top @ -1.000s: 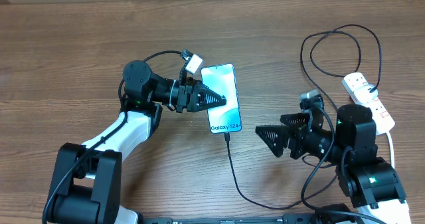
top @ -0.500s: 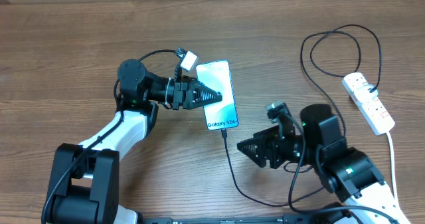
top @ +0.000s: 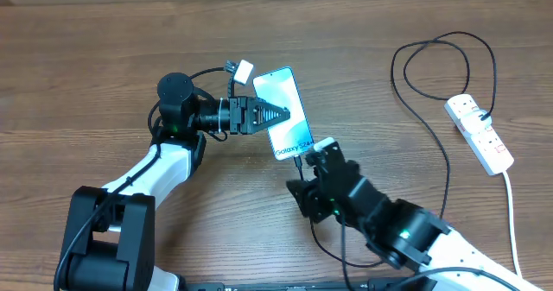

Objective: Plug charger to phone and switch on socket

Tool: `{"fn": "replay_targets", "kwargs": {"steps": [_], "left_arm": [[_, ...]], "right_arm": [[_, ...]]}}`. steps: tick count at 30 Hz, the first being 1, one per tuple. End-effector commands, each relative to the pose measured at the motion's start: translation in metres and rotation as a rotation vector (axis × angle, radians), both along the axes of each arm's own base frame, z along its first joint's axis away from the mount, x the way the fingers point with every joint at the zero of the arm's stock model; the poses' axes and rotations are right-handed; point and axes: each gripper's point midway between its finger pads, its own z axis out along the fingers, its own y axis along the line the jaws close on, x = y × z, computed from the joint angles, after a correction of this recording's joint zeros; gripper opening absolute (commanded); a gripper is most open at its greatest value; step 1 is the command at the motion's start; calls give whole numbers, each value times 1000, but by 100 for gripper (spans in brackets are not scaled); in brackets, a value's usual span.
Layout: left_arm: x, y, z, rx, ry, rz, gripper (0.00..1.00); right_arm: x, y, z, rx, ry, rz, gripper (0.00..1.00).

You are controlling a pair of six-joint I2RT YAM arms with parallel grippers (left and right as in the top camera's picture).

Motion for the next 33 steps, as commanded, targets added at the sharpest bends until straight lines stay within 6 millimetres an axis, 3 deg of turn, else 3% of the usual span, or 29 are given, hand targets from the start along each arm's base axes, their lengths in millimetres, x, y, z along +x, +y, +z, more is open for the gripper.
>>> {"fn": "replay_targets", "kwargs": {"steps": [1,6,14,18,23,25,28,33], "left_arm": [[2,1,13,-9,-66,-2,4],[-4,1,13,-10,-80,-37,4],[-7,1,12,-12,-134,-56,4],[-7,1,8,-8,-132,-55,4],[-7,1,4,-2,-120,-55,4],[-7,1,4,-2,-123,-52,4],[-6,1,4,-1,-124,-49,4],[-6,1,4,-1,-124,-48,4]], "right_arm": [[19,-4,4,-49,-81,-106,57],[27,-2,4,-55,-103,-128,51],[28,0,38,-24,-124,-126,50],[18,10,44,4,-78,-66,43],[9,16,40,24,-30,-24,37],[7,15,37,22,-8,-35,45],[5,13,29,3,24,-43,47],[1,13,13,-20,86,-52,38]]}}
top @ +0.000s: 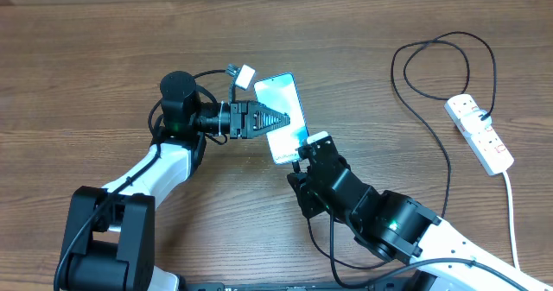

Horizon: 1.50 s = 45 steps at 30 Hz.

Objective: Plug charger to phone and switch on socket

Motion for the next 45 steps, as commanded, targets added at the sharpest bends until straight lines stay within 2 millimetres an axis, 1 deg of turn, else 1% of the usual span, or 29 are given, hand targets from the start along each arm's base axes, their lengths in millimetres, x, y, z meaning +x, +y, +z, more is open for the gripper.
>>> {"fn": "replay_targets", "kwargs": {"steps": [1,6,9,14,22,26,31,34,38,45], "left_arm": [[0,1,13,-12,-71,-13,4],[0,1,13,-12,-77,-14,4],[-1,1,13,-14,-93,-18,4],[-3,1,13,-15,-93,-31,4],[-18,3,14,-29,-118,-121,4],[-20,3,14,-30,-116,-133,4],[-29,-7,14,-33,-116,-169,4],[-34,-13,14,-34,-118,-192,4],[-36,-15,14,-35,-118,-198,4],[-36,-15,14,-35,-117,-200,4]], "right_arm": [[-1,9,4,31,24,2,37],[0,11,5,37,20,3,25],[1,12,6,41,17,3,16],[4,15,10,59,1,2,4],[8,20,17,84,-26,7,4],[11,24,23,97,-56,25,4],[13,28,28,109,-80,37,4],[15,30,36,122,-91,37,4],[19,29,45,126,-111,27,4],[24,29,52,135,-139,7,4]]}}
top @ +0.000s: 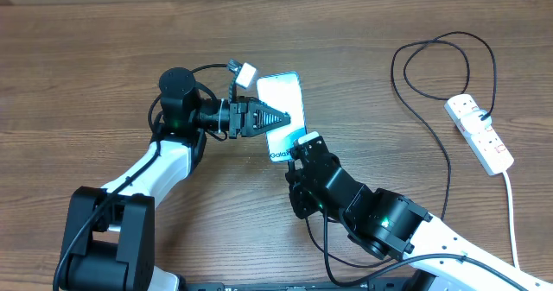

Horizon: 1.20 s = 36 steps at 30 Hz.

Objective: Plug charger to phone and switch on socket

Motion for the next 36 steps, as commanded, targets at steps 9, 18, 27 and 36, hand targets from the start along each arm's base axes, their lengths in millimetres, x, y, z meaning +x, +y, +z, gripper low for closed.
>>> {"fn": "replay_targets", "kwargs": {"steps": [9,18,27,36], "left_arm": [[-34,-12,1,-11,-17,-153,4],[-14,-13,-1,-1,-19,-38,4],[-6,-14,-2,4,-15,9,4],[27,-18,-5,24,120,207,4]], "right_arm": [[31,2,62,80,-156,-114,4],[13,6,48,79,-60,-49,13],[9,2,66,122,-87,-45,45],[10,-69,96,27,-230,-241,100]]}}
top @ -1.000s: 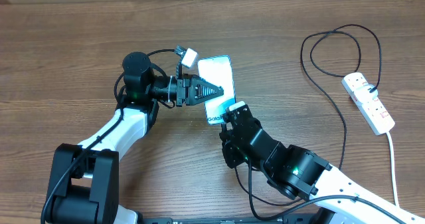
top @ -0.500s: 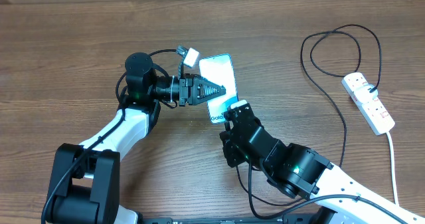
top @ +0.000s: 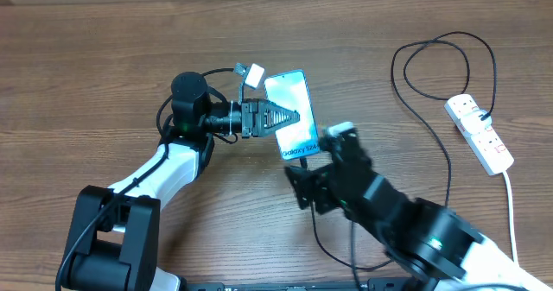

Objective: Plug charger to phone and switch on socket
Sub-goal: 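Lower the phone flat onto the table with the left gripper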

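Note:
The phone [top: 292, 110] lies screen up at the table's middle, its "Galaxy S24" label at the near end. My left gripper [top: 289, 116] reaches in from the left, its fingers closed over the phone's left edge. A black charger cable [top: 304, 159] meets the phone's near end and drops under my right arm. My right gripper [top: 321, 157] sits just right of and below that end; its wrist hides its fingers. The white socket strip [top: 480, 134] lies at the far right with the black plug in it.
The cable's long loop [top: 432, 66] lies between the phone and the strip. A white lead [top: 511, 213] runs from the strip toward the front edge. A small white connector [top: 254, 73] on a black wire hangs near my left wrist.
My right arm has drawn back to the right, uncovering the phone's near end and its label. The cable stays at that end. Phone and left gripper have shifted slightly right.
The left gripper held the phone's left edge at every moment. My right gripper stood at the phone's near end with the cable, then pushed in closer and covered the label. Now it has drawn away, and the cable still reaches the phone.

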Tool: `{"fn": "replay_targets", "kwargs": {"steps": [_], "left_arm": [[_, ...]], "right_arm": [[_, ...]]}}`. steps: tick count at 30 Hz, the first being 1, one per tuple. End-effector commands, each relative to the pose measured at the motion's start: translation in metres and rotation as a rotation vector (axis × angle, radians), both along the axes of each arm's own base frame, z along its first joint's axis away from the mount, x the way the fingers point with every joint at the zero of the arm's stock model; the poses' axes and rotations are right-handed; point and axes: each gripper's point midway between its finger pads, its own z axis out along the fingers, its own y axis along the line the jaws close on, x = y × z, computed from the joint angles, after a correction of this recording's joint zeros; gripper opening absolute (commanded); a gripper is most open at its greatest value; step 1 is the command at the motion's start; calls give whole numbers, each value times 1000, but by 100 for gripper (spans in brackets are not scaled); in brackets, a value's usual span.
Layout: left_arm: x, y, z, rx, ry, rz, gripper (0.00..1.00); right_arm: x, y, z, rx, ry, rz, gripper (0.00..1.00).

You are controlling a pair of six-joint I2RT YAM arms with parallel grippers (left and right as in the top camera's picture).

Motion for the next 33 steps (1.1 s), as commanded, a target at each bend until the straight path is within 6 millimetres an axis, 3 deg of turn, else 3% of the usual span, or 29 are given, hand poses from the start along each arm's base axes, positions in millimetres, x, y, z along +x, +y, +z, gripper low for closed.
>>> {"fn": "replay_targets", "kwargs": {"steps": [1,5,9,13,17,22,28,33], "left_arm": [[16,-5,3,4,53,114,4],[26,-13,-10,43,111,198,4],[40,-12,-37,141,158,310,4],[40,-8,-62,291,176,323,4],[28,-1,-72,480,132,241,4],[17,32,-96,781,106,235,4],[-15,25,-104,746,19,14,4],[-21,31,-132,775,88,-39,4]], "right_arm": [[6,-34,22,-34,-92,-116,100],[-7,-56,21,-1,-46,-184,100],[-19,-71,16,33,12,-244,100],[-26,-80,6,10,59,-272,100],[-27,-82,3,-2,67,-273,100],[-27,-81,4,31,82,-303,100],[-27,-81,3,32,85,-304,100],[-34,-69,-8,31,150,-251,100]]}}
